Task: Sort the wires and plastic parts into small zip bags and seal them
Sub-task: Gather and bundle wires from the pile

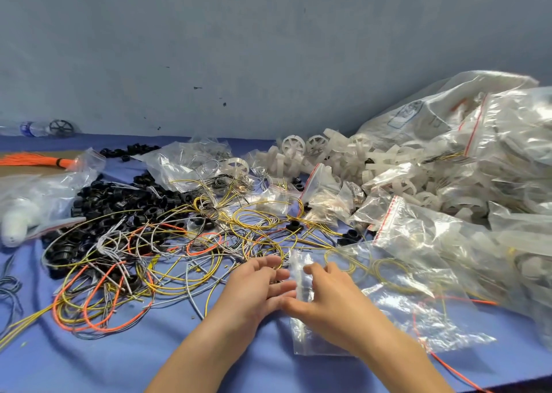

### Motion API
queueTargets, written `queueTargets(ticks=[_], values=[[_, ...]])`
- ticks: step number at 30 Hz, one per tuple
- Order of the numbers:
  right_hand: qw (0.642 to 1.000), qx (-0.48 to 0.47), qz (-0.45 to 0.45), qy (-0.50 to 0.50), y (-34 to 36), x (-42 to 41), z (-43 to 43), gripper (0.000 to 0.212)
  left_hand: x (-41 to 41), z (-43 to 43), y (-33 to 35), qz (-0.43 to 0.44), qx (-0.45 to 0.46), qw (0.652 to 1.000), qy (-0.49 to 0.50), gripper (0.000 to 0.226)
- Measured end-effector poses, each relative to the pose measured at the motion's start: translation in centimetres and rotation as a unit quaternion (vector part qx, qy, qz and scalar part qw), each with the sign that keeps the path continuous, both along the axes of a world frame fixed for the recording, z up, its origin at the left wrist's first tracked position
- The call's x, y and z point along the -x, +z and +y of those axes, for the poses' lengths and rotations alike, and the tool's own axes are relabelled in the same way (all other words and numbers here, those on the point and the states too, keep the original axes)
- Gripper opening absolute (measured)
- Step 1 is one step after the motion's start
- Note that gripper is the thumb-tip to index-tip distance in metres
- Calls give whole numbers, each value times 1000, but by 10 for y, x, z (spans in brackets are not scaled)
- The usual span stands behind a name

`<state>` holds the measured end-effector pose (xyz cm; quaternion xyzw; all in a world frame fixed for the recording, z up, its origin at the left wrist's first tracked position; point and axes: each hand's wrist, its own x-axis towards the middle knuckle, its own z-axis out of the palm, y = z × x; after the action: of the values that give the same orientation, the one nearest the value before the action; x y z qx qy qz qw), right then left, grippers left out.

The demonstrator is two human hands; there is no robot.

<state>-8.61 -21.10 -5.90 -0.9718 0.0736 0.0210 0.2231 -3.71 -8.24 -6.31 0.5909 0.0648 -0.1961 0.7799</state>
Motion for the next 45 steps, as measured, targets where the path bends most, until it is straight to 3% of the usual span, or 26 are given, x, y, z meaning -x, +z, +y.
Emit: queueTargets(ticks=[6,12,20,24,26,28,31,33,35,39,45], values=[[999,19,-26,-40,-5,1,9,44,4,-9,-2,-1,-30,998,-54,29],[996,-39,-51,-56,2,-3,6,30,10,-15,-12,-122,-131,981,-78,36],[936,-19,-315,-156,46,-1,-18,24,4,-16,-18,-212,-218,951,-63,34],[958,-55,-260,-110,38,-4,-16,27,-18,-9,-7,-267,-217,938,46,31],[976,-75,-195,-56,34,-8,-21,29,-39,0,-3,-325,-304,891,93,28],[989,-89,-120,9,31,-10,-27,28,-63,9,-4,-379,-437,812,82,32],[988,-128,-59,61,29,-15,-36,26,-93,17,-12,-387,-592,707,25,54],[981,-167,-62,71,29,-19,-41,30,-107,20,-20,-378,-648,662,0,63],[975,-192,-88,66,29,-26,-46,30,-117,23,-25,-364,-673,643,-4,59],[973,-171,-149,51,30,-35,-49,24,-125,25,-26,-369,-689,623,41,26],[954,-111,-275,34,38,-46,-43,35,-104,22,23,-502,-566,630,176,18]])
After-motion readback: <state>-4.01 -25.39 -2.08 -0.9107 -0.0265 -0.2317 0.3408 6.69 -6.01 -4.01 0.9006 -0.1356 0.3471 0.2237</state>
